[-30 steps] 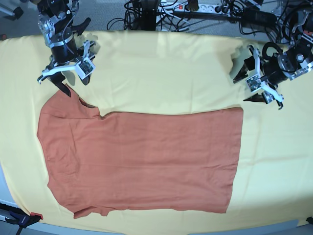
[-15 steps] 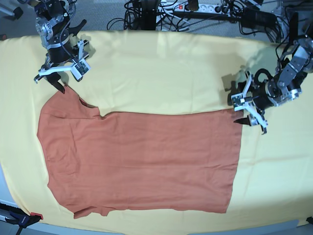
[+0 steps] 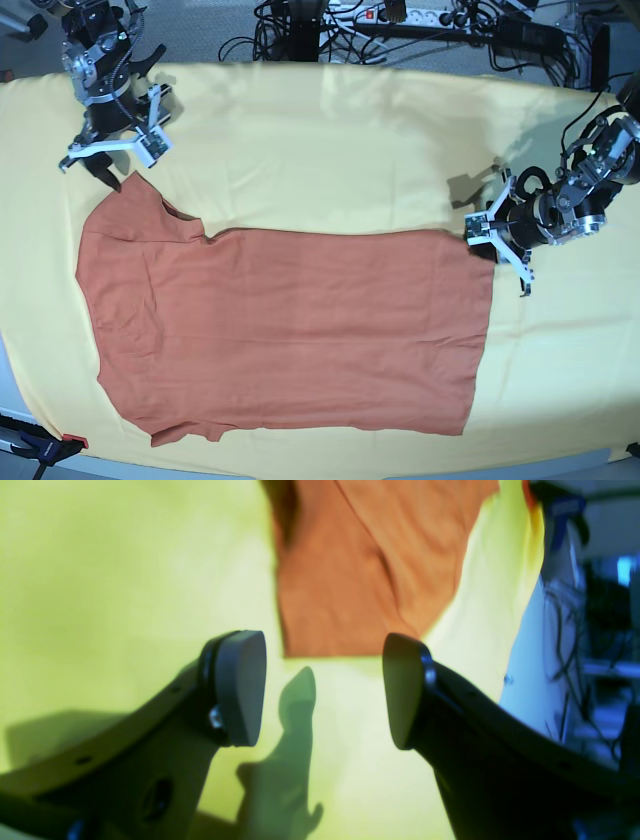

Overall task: Fold the T-shirt properly
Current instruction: 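Move both grippers down to the shirt's shoulder corners, then grasp the shoulder corners and pull the shirt away from the hem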

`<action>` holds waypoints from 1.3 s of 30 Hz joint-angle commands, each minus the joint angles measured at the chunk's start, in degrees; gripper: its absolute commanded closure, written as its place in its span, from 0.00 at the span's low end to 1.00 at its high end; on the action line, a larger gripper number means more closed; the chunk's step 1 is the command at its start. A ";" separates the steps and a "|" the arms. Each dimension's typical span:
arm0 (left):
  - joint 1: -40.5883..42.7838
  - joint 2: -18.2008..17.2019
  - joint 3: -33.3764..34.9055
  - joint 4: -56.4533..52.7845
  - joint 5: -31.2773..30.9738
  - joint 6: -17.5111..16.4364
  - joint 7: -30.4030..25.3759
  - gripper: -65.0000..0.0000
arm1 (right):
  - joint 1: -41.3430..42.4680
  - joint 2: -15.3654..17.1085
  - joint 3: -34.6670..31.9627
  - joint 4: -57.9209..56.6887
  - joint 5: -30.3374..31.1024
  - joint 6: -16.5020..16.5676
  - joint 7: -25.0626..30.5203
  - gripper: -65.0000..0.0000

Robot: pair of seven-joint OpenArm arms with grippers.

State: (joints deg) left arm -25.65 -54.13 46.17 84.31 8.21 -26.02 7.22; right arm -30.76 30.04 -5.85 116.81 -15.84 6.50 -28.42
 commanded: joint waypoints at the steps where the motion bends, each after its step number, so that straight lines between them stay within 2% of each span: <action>1: -1.51 -1.14 -0.52 0.22 -0.15 0.11 0.57 1.00 | 0.13 1.42 2.05 1.01 0.33 0.20 0.52 0.40; 3: -1.75 -1.14 -0.55 0.20 -1.29 0.13 0.74 1.00 | 0.13 3.10 5.14 1.01 3.19 2.54 0.79 0.40; 7: -1.70 -1.11 -0.55 0.22 -1.62 0.13 0.68 1.00 | 0.15 6.21 7.82 0.79 13.86 9.86 2.08 0.40; 11: -1.73 -1.11 -0.55 0.22 -1.62 0.13 0.70 1.00 | 0.55 6.32 7.32 -1.16 16.35 13.55 3.61 0.40; 24: -1.84 -1.11 -0.52 0.59 -1.64 0.11 0.52 1.00 | 10.91 6.19 2.34 -13.97 17.40 14.62 3.82 0.41; 27: -1.84 -1.11 -0.52 0.59 -1.64 0.11 0.50 1.00 | 11.74 6.21 2.34 -15.63 17.40 16.55 3.85 0.57; 31: -1.84 -1.11 -0.52 0.59 -1.88 0.11 0.50 1.00 | 11.87 6.21 2.34 -15.72 17.57 16.09 3.82 0.99; 35: -1.84 -1.16 -0.55 0.59 -3.85 0.07 0.61 1.00 | 11.85 6.95 2.34 -15.37 17.57 13.84 3.69 1.00; 37: -1.84 -1.46 -0.55 0.59 -5.79 0.04 0.72 1.00 | 11.52 8.11 2.34 -14.29 18.23 13.90 1.16 1.00; 39: -1.84 -2.23 -0.55 0.70 -7.41 -1.36 0.70 1.00 | 11.13 9.88 2.36 -12.68 21.79 14.01 -3.17 1.00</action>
State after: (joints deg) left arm -26.11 -54.94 46.17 84.38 1.02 -27.59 8.54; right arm -19.90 38.85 -3.99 103.31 6.52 20.97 -31.88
